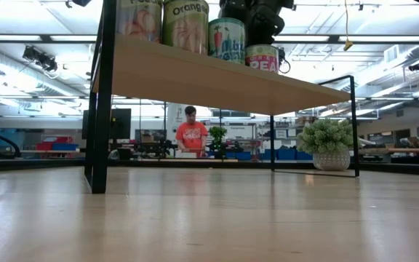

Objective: Pick and place cans onto a shelf
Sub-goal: Put the canned tomatoes on the shelf

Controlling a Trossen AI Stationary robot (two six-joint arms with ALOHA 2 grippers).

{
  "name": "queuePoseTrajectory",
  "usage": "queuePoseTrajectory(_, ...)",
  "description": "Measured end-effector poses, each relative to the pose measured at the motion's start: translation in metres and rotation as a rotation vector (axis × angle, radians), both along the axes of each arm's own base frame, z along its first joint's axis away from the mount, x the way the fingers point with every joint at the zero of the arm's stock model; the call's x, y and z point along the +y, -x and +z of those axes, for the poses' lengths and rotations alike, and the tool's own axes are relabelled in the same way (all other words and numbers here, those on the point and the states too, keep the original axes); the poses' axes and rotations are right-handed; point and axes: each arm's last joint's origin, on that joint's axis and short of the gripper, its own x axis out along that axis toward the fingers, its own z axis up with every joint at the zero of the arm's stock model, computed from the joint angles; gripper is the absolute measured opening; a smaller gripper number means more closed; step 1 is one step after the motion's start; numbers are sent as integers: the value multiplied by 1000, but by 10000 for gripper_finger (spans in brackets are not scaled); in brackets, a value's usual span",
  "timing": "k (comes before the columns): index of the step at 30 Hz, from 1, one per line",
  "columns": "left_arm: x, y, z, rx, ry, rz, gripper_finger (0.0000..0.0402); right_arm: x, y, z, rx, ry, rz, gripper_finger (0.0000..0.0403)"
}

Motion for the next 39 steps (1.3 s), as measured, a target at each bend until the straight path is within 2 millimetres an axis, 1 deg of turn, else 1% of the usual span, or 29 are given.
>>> queuePoseTrajectory(5, 0, 0, 0, 1, -1, 0, 78, 1, 3, 8, -23, 3, -13, 349)
queuePoseTrajectory(10, 0, 0, 0, 1, -4, -1, 78, 1, 4, 29, -69, 17, -26, 349)
queuePoseTrajectory(13, 0, 0, 0, 2, -4, -1, 78, -1, 8, 38, -46, 96, -59, 348)
queuePoseTrajectory(15, 0, 0, 0, 2, -4, -1, 78, -6, 12, 41, -22, 149, -89, 348)
queuePoseTrajectory(17, 0, 0, 0, 1, -3, -1, 78, -14, 16, 41, 9, 191, -136, 348)
queuePoseTrajectory(21, 0, 0, 0, 3, -5, -1, 78, -29, 22, 39, 60, 267, -295, 348)
queuePoseTrajectory(23, 0, 0, -1, 8, -7, -1, 78, -33, 27, 33, 108, 260, -324, 348)
queuePoseTrajectory(27, 0, 0, -1, 11, -9, -1, 78, -34, 32, 18, 192, 216, -355, 348)
queuePoseTrajectory(30, 0, 1, -2, 23, -17, -1, 78, -28, 29, 7, 213, 185, -340, 348)
queuePoseTrajectory(33, 0, 1, -3, 27, -19, -1, 78, -19, 23, 1, 197, 156, -314, 348)
queuePoseTrajectory(39, 0, 1, -3, 28, -20, -1, 78, 6, 13, -1, 169, 110, -241, 348)
